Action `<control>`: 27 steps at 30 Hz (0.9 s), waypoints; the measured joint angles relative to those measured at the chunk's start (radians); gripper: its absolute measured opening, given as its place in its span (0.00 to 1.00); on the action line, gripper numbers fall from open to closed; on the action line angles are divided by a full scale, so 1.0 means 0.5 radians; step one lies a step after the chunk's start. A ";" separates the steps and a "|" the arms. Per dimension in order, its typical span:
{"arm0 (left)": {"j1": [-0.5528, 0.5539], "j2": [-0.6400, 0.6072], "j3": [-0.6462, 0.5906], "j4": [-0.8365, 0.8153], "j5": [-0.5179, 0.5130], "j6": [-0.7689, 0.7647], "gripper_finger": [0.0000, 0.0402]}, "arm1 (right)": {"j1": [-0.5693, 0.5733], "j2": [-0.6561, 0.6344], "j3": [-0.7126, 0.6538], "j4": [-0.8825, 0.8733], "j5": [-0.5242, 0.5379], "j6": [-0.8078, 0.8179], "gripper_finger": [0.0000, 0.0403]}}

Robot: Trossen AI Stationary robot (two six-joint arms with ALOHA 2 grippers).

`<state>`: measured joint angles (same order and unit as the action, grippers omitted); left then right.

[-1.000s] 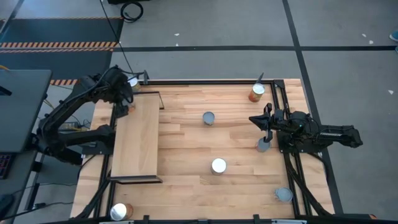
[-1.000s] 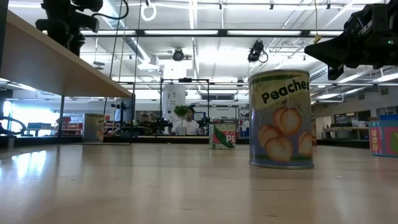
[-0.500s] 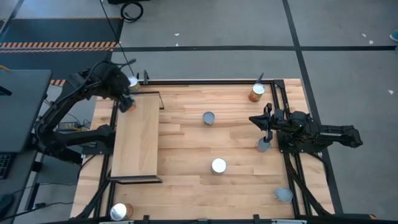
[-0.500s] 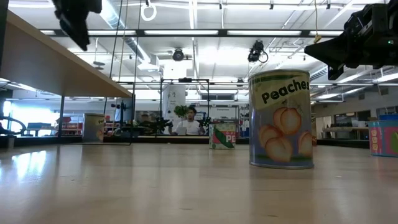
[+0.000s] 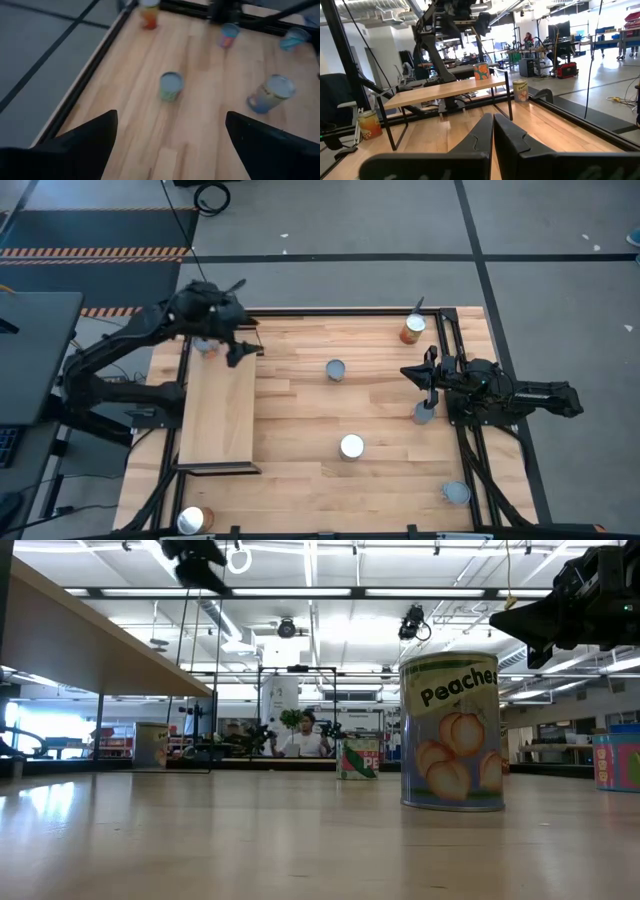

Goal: Pick and place cans onto a shelf
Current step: Put the top canned peas on the shelf

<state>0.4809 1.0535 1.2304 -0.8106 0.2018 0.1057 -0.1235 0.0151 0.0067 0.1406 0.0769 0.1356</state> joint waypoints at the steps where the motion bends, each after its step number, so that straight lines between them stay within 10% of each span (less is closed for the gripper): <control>1: -0.060 0.029 0.000 0.044 -0.036 -0.024 0.93 | -0.001 0.000 0.000 0.000 0.000 0.000 0.05; 27: -0.812 0.868 0.259 0.783 -0.615 -0.751 0.93 | -0.008 0.000 0.000 0.000 0.151 -0.136 0.05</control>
<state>0.0751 1.4875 1.3602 -0.4193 -0.1056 -0.2699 -0.1276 0.0151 0.0067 0.1406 0.1524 0.0677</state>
